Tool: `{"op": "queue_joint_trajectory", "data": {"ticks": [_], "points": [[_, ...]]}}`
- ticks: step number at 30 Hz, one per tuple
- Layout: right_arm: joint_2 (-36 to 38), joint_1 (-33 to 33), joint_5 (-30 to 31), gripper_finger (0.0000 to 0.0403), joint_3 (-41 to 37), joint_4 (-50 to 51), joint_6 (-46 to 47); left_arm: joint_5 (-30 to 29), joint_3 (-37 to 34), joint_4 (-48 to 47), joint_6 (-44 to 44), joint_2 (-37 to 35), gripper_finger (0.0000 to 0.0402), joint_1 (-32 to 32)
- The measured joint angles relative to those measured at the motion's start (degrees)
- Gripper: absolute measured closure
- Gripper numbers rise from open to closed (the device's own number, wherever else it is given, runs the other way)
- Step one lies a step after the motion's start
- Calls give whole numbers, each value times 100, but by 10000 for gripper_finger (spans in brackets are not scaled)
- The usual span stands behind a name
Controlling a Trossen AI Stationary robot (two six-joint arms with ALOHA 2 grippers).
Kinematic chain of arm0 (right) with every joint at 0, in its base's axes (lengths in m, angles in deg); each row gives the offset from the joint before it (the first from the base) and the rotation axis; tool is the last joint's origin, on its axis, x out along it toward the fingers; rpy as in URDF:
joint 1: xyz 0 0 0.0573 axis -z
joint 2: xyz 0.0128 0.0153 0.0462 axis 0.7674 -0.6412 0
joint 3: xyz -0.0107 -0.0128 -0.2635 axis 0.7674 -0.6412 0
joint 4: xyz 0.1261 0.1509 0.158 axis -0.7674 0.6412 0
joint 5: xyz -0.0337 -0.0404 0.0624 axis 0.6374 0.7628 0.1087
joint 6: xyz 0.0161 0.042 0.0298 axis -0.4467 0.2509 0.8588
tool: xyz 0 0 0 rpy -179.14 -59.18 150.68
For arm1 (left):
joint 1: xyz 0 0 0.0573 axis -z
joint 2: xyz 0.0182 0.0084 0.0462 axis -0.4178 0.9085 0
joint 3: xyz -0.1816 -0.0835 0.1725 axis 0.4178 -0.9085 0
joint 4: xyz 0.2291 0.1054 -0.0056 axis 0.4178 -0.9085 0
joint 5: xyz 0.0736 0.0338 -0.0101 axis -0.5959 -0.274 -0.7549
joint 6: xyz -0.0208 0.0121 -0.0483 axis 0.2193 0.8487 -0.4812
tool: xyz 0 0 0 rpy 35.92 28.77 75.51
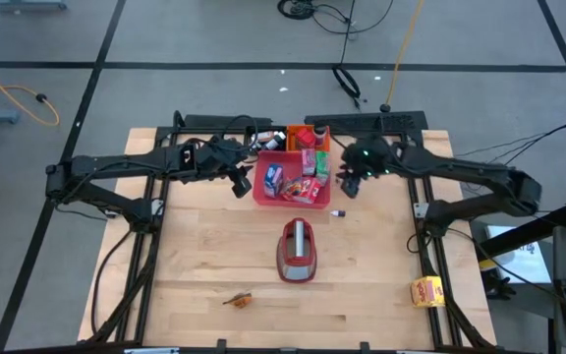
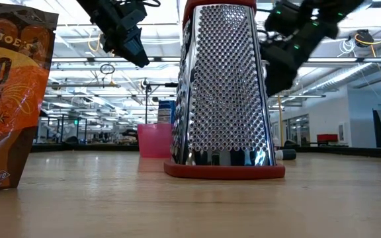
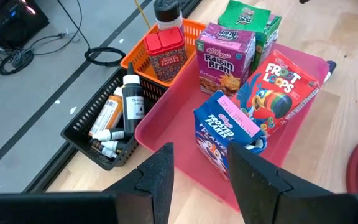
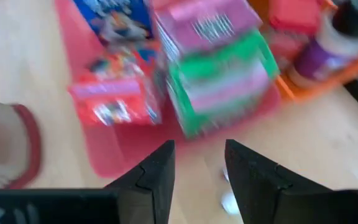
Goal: Pick & Place Kitchen Items
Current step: Put the small orange food coloring bottle into black basket
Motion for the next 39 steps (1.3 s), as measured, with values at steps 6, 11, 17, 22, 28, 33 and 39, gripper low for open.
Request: {"op": "queue_joint_trajectory", "data": {"ticks": [6,11,17,22,28,33,39], "points": [[557,2,450,271,-1035,-500,444,-2,0,48,-7,1,252,0],[613,0,447,271,-1662,-1139,632,-2,0,54,-7,2,252,0],[615,0,614,271,-2072,-1528,649,-2,0,54,-8,0,252,0],[615,2,881,271,-2238,-1588,793,-1,0,52,-13,1,252,0],[613,2,875,271,-2574,-2287,862,-1,0,50,-13,2,252,0],[613,2,876,271,-2898,-2967,905,0,0,50,-9,0,252,0],[611,2,874,271,-3074,-3180,975,-2,0,50,-7,2,252,0]]}}
